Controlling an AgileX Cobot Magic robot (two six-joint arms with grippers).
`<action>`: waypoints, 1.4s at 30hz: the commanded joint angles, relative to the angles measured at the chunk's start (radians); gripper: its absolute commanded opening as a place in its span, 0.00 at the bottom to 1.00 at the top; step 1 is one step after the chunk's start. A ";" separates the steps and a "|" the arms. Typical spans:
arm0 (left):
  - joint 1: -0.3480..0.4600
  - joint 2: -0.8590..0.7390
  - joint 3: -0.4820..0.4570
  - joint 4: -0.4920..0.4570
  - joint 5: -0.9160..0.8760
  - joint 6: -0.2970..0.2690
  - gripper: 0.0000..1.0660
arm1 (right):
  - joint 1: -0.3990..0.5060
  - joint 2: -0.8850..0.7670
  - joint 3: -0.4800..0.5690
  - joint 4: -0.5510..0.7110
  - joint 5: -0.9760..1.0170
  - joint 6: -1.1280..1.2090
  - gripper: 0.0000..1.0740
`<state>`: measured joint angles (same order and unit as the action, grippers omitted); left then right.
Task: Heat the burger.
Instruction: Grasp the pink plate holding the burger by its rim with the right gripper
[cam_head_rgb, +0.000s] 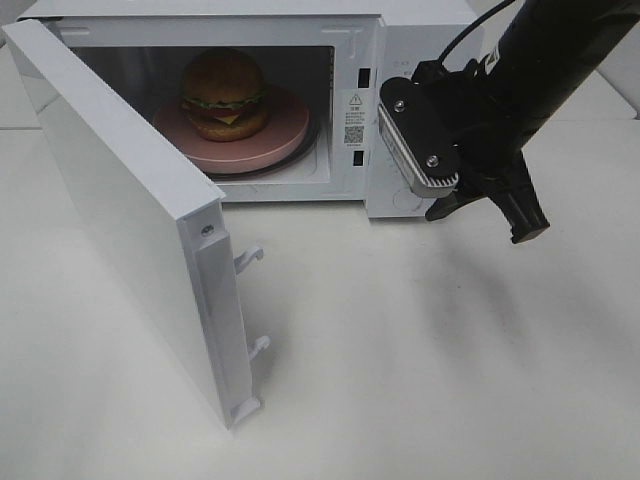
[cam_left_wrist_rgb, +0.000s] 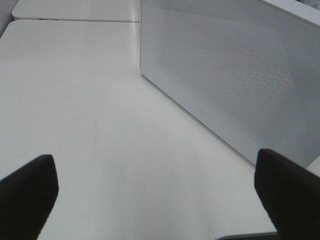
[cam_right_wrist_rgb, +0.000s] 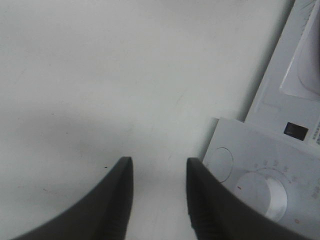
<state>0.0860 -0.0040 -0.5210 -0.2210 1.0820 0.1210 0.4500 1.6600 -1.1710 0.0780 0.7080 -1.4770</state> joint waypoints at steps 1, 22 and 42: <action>0.001 -0.006 0.004 -0.009 -0.012 -0.005 0.94 | 0.001 -0.008 -0.004 -0.006 -0.017 -0.012 0.46; 0.001 -0.006 0.004 -0.009 -0.012 -0.005 0.94 | 0.045 -0.005 -0.004 -0.017 -0.201 0.098 0.85; 0.001 -0.006 0.004 -0.009 -0.012 -0.005 0.94 | 0.133 0.173 -0.145 -0.027 -0.314 0.109 0.82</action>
<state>0.0860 -0.0040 -0.5210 -0.2210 1.0820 0.1210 0.5700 1.8080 -1.2840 0.0490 0.4060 -1.3770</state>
